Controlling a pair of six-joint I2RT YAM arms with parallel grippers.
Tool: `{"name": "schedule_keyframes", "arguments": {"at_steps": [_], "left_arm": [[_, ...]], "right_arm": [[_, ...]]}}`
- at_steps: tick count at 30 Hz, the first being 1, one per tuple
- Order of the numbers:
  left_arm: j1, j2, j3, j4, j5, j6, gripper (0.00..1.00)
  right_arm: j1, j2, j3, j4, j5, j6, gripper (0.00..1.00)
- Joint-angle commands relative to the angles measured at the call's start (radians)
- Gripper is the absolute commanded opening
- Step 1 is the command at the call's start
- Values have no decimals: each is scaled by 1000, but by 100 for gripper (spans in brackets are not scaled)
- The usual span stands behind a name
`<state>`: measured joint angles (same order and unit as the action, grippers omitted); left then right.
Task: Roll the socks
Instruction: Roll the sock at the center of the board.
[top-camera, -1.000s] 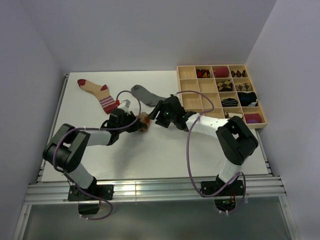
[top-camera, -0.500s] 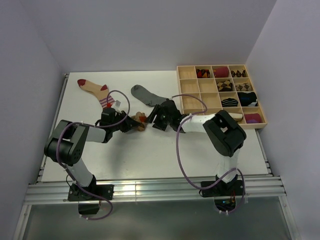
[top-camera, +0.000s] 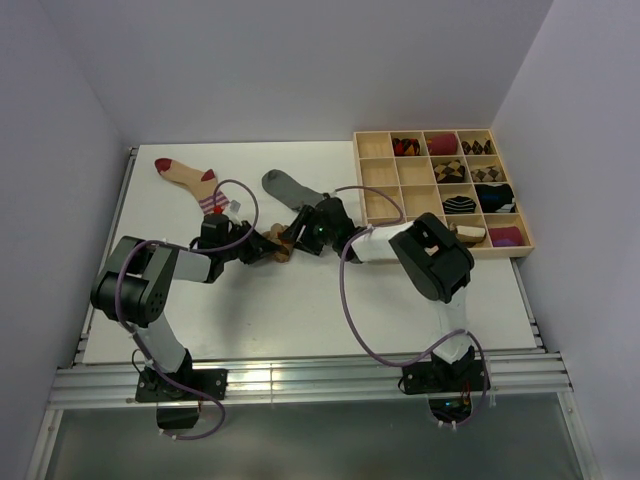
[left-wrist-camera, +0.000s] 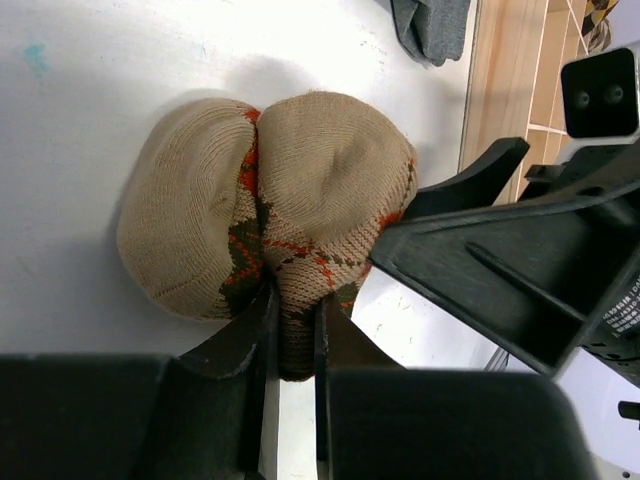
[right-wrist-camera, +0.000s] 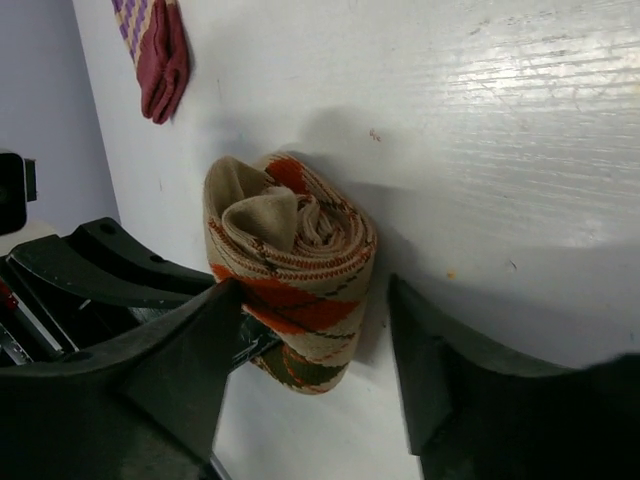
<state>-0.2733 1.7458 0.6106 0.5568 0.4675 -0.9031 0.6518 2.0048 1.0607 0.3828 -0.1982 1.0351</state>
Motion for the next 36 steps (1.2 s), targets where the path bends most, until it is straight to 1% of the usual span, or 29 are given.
{"name": "schedule_keyframes", "arguments": {"at_steps": [1,3,4,5,6,7,8,9,11,12,15,16,17,19,20,21,22,23,24,27,29,30,32,33,36], "left_arm": [[5,60,-18,-169,-81,73,15],[3,55,-26,-160,-76,76,15],[2,49,-28,-158,-78,79,15],[0,43,-29,-158,-81,89,15],[-3,38,-31,-159,-85,93,15],[-10,32,-31,-162,-102,99,15],[-17,18,-29,-178,-116,108,16],[-24,6,-31,-187,-130,115,18],[-47,-46,-38,-211,-184,127,24],[-55,-67,-41,-222,-208,132,32],[-92,-179,-57,-261,-318,174,44],[-118,-242,-60,-274,-351,190,45],[-133,-274,-69,-282,-422,219,46],[-185,-363,-78,-293,-463,277,52],[-207,-388,-83,-294,-549,299,54],[-255,-411,-84,-296,-590,320,57],[-282,-446,-87,-293,-616,367,59],[-303,-459,-89,-290,-663,389,60],[-343,-468,-91,-281,-684,406,60],[-407,-476,-92,-258,-730,464,63],[-446,-454,-80,-245,-765,507,63],[-484,-428,-71,-247,-811,521,63],[-523,-398,-45,-239,-855,561,64],[-552,-366,-26,-235,-868,591,63],[-592,-321,-2,-207,-891,641,63]], "right_arm": [[-7,38,50,34,-12,-10,64],[-7,54,50,44,-20,-6,52],[-7,58,45,50,-26,5,42],[-9,61,39,70,-35,8,35],[-9,61,30,77,-40,9,25],[-9,60,30,71,-41,5,9],[-9,51,30,55,-40,-1,2],[-9,43,22,48,-37,-7,0],[-9,11,15,15,-21,-30,0],[-11,0,7,1,-17,-50,0],[-11,-41,7,-82,8,-75,0],[-9,-57,7,-119,13,-81,0],[-9,-66,5,-137,16,-83,0],[-9,-87,-1,-183,23,-81,0],[-9,-95,-4,-196,28,-81,0],[-9,-101,-5,-208,32,-83,0],[-9,-109,-5,-235,34,-83,0],[-7,-113,-5,-248,33,-86,0],[-7,-118,-5,-255,33,-89,0],[-7,-133,-8,-297,33,-90,0],[-7,-138,-4,-315,29,-92,0],[-7,-138,-1,-332,28,-92,0],[-7,-140,5,-344,22,-93,0],[-6,-141,5,-352,20,-92,0],[-4,-143,8,-361,8,-92,0]]}}
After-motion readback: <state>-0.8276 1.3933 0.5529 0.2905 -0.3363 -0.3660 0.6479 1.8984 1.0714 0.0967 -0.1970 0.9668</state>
